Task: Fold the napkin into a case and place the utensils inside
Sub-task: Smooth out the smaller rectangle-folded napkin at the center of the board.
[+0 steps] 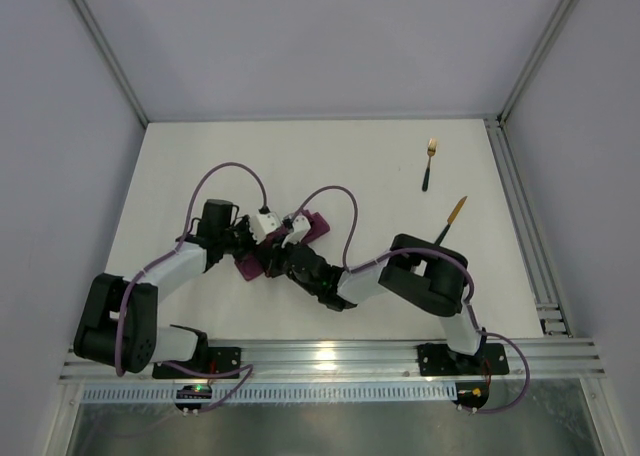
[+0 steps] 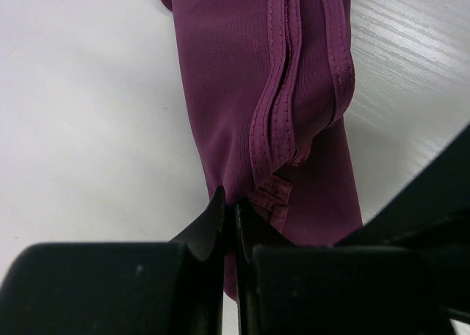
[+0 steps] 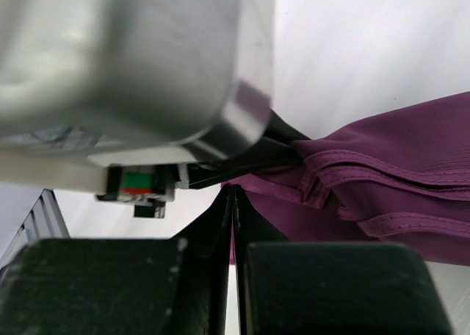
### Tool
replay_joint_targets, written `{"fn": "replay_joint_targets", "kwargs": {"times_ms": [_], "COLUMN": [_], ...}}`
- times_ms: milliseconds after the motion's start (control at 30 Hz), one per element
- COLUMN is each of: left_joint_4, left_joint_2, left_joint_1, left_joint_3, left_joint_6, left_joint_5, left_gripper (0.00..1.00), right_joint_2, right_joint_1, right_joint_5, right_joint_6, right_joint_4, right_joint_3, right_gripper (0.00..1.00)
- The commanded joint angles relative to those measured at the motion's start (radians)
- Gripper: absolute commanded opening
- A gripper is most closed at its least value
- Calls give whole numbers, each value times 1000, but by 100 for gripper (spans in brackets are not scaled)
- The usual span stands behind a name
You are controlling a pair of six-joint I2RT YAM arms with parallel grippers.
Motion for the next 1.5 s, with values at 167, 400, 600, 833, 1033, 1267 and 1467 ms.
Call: {"fn": "replay_joint_targets", "kwargs": {"times_ms": [167,400,600,833,1033,1267,1467], "left_joint_4": [-39,-47,-74,-160,-185,-32,19], "left_joint_2": [-46,-54,-61,-49,-26,-40,-48], "left_joint_1": [3,3,5,5,3,3,0], "left_joint_3": [47,44,47,50,60,24,2], "left_joint_6": [-45,-43,-26,56,104,57,47], "left_joint_5": [59,56,91,134,119,-16,-27], "left_gripper": [0,0,0,1,6,4,4], "right_joint_2": [25,82,120,125,153,138,47], "right_joint_1": [4,-12,-47,-70,-73,-73,-73], "right_joint_5": [88,98,109,115,85,79,-30], "right_joint_6": [90,119,173,139,148,170,104], "right_joint_4": [-72,-138,-131,-88,-109,-135,-172], "right_joint_3": [23,79,91,117,175,140,91], "right_gripper": [4,4,4,4,4,4,4]}}
